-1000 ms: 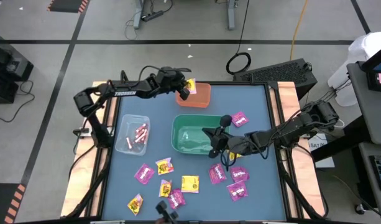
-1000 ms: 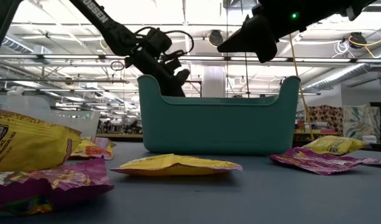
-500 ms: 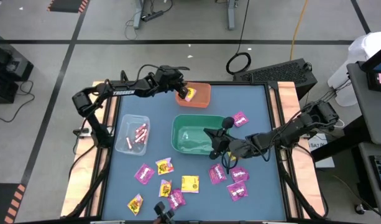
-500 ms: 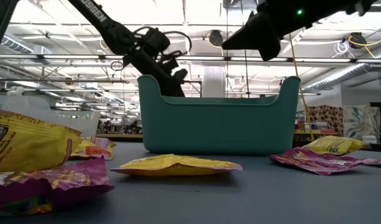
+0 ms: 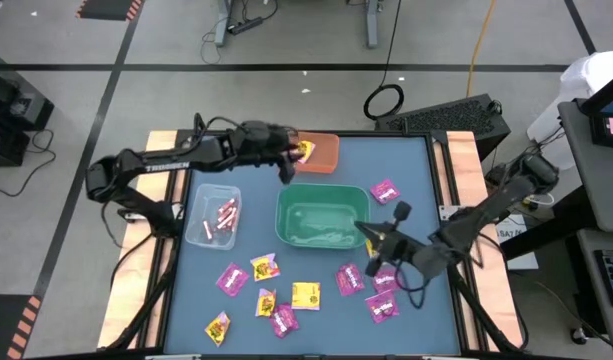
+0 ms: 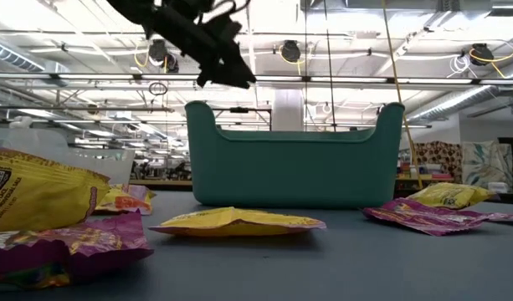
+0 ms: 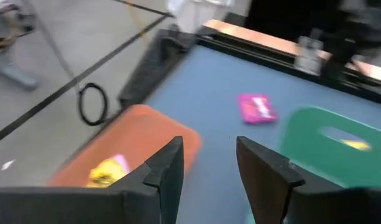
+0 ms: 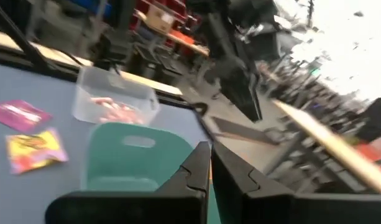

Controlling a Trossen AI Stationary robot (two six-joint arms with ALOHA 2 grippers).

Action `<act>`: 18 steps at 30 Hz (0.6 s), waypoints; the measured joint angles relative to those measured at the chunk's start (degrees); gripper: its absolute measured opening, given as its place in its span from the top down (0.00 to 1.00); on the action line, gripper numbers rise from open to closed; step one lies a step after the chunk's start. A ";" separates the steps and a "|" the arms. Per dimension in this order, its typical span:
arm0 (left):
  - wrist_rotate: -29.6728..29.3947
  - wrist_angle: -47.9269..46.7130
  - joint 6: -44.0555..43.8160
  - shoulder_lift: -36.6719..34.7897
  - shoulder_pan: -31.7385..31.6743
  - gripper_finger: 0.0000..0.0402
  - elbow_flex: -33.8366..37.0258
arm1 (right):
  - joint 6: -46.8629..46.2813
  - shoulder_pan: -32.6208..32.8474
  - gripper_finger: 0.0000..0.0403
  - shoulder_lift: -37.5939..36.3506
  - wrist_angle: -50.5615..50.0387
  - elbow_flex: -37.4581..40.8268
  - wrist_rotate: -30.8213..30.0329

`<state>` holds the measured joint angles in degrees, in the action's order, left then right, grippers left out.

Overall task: Sort candy
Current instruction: Put the yellow candy into the orange bin

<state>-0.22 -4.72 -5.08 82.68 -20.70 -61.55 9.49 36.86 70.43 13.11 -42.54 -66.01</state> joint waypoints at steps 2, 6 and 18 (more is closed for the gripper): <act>-0.01 0.30 0.00 -1.00 2.62 0.62 1.11 | -8.11 1.61 0.98 -2.81 -7.54 0.00 1.47; -0.34 -0.09 -0.45 -2.09 7.50 0.62 3.84 | -28.32 3.97 0.98 -7.21 -25.39 0.00 11.20; -9.49 -0.60 -5.03 -2.08 21.85 0.62 7.33 | -74.33 10.41 0.93 -5.18 -55.62 0.00 36.44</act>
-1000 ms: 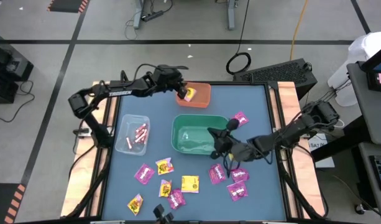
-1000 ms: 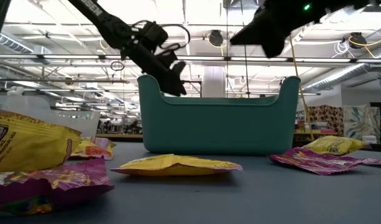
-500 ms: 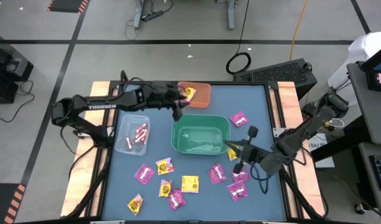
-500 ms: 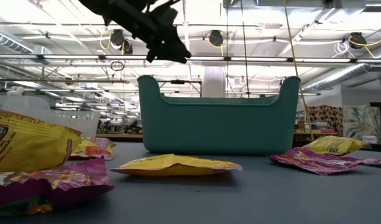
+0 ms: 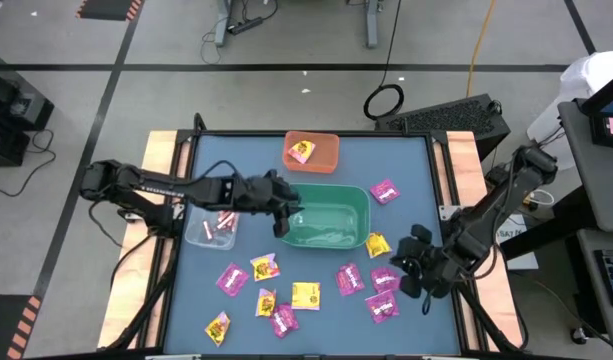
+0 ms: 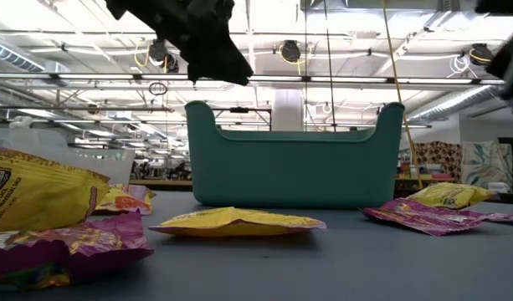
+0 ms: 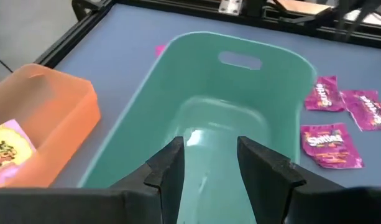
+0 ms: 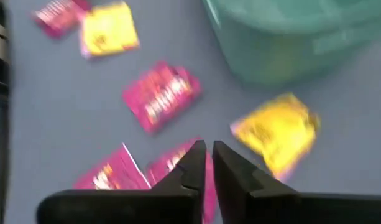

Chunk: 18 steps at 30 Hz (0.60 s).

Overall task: Sort candy
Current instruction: Put the yellow candy into the orange bin

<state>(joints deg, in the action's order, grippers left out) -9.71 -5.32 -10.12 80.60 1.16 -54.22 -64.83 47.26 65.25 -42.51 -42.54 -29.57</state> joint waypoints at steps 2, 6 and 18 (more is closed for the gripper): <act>-1.33 0.07 -0.50 0.00 2.19 0.62 0.00 | -2.59 0.37 0.86 1.29 -3.74 0.00 1.16; -3.14 0.10 -1.48 0.00 5.71 0.62 0.00 | -3.75 0.48 0.70 4.25 -8.74 0.00 0.91; -8.71 0.00 -1.52 0.00 12.28 0.62 0.00 | -3.44 0.19 0.41 17.75 -9.11 0.00 -2.17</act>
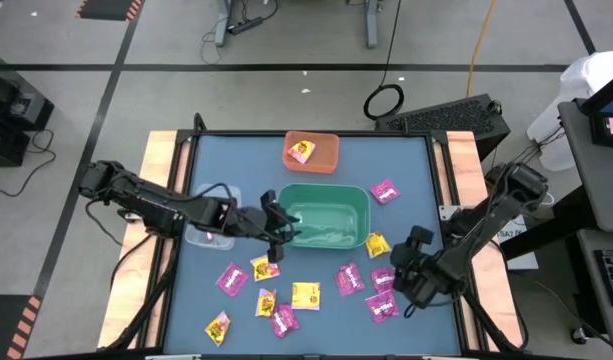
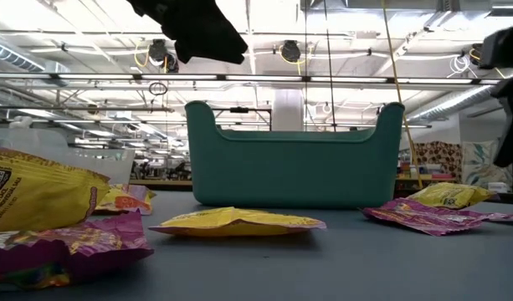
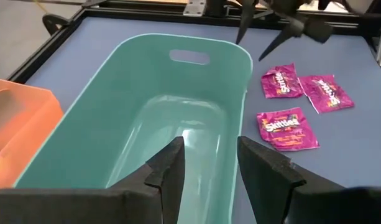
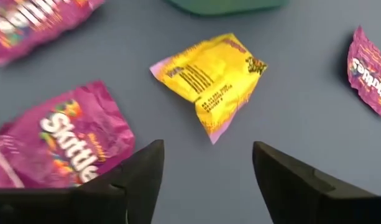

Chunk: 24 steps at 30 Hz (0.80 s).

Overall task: Sort candy
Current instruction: Put the yellow candy into the orange bin

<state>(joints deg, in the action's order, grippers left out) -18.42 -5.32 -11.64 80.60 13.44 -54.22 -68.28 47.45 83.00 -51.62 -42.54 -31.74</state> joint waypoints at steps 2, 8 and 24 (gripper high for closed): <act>-0.21 0.00 0.02 0.00 0.50 0.62 0.00 | -0.02 -0.62 0.41 1.98 0.49 0.00 -0.13; -0.44 -0.13 0.02 0.00 1.69 0.62 0.00 | 1.72 -3.15 0.45 6.81 2.42 0.04 -1.48; -1.41 -0.29 0.33 0.00 3.58 0.62 0.00 | 8.31 -7.79 0.70 10.98 6.09 0.06 -1.17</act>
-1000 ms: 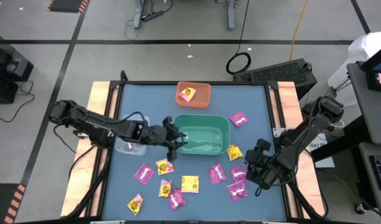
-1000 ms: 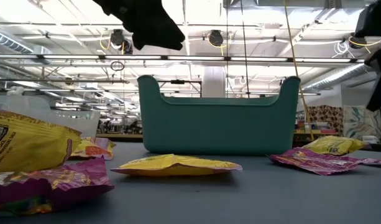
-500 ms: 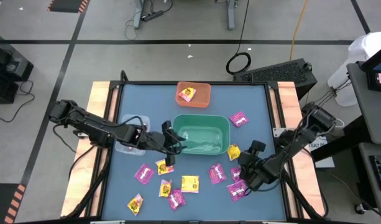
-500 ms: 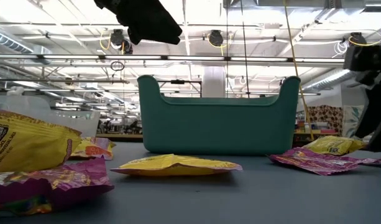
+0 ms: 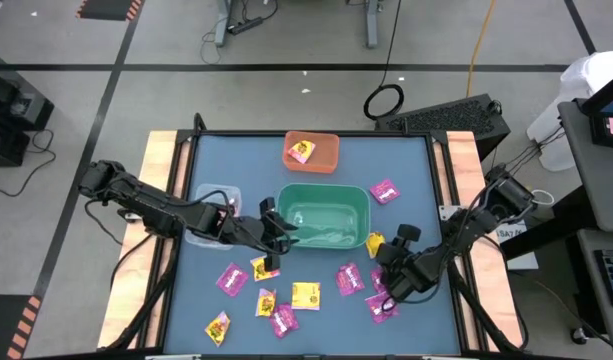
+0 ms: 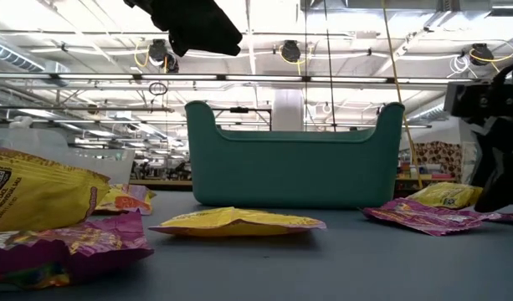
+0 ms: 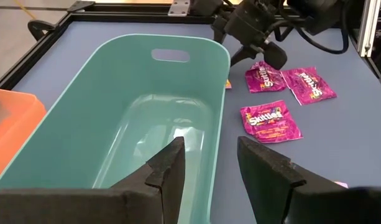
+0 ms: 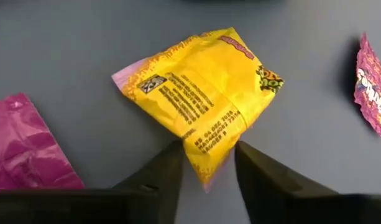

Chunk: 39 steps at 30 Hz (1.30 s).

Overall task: Sort candy
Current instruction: Put the yellow candy into the orange bin

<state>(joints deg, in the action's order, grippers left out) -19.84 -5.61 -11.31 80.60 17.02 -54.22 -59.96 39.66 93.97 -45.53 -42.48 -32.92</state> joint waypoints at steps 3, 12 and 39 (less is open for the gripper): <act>0.00 -0.10 0.00 0.00 0.00 0.62 0.00 | -0.25 0.00 0.83 0.02 0.17 0.01 -0.01; 0.00 -0.12 -0.26 0.00 0.00 0.62 0.00 | -0.79 0.15 0.98 -1.73 -1.93 -2.86 0.29; -0.65 -0.73 0.68 0.00 0.26 0.62 0.00 | -11.59 9.75 1.00 -26.53 -16.55 -14.03 -44.97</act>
<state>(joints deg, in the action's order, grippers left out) -20.48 -6.34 -10.63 80.60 17.28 -54.22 -71.55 49.41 67.44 -62.08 -56.51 -77.88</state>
